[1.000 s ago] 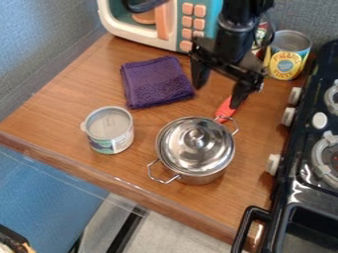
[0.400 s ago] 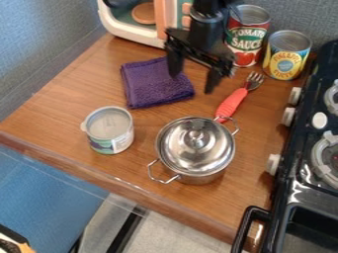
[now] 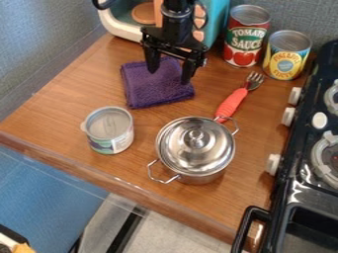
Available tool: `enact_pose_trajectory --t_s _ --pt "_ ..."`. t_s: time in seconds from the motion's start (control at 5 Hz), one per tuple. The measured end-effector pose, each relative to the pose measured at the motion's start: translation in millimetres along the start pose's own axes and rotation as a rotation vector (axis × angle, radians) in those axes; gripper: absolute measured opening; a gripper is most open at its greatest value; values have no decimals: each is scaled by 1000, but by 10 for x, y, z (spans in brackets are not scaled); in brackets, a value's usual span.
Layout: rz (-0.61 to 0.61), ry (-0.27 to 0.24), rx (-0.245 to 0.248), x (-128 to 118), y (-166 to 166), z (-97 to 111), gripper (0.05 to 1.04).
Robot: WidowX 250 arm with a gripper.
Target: Move the purple cloth from the centre of the table to the left side
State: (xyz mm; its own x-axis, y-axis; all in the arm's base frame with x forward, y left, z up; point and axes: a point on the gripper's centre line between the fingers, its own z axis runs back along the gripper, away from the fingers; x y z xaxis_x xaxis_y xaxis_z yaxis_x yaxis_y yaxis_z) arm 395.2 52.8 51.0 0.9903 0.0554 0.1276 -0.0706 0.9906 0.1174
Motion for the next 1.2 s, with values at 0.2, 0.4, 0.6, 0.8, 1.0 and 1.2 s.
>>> enact_pose_trajectory --t_s 0.2,0.4,0.6,0.8,1.0,1.2 --pt "23 -4 -20 105 70 -140 1000" --pt "27 1 -17 134 92 -220 1001" --pt "34 -1 -4 117 213 -241 1001" --pt "60 -3 3 31 467 -302 1001" --pt "139 20 10 -123 874 -342 1001" --pt "185 42 11 -216 1058 -347 1001"
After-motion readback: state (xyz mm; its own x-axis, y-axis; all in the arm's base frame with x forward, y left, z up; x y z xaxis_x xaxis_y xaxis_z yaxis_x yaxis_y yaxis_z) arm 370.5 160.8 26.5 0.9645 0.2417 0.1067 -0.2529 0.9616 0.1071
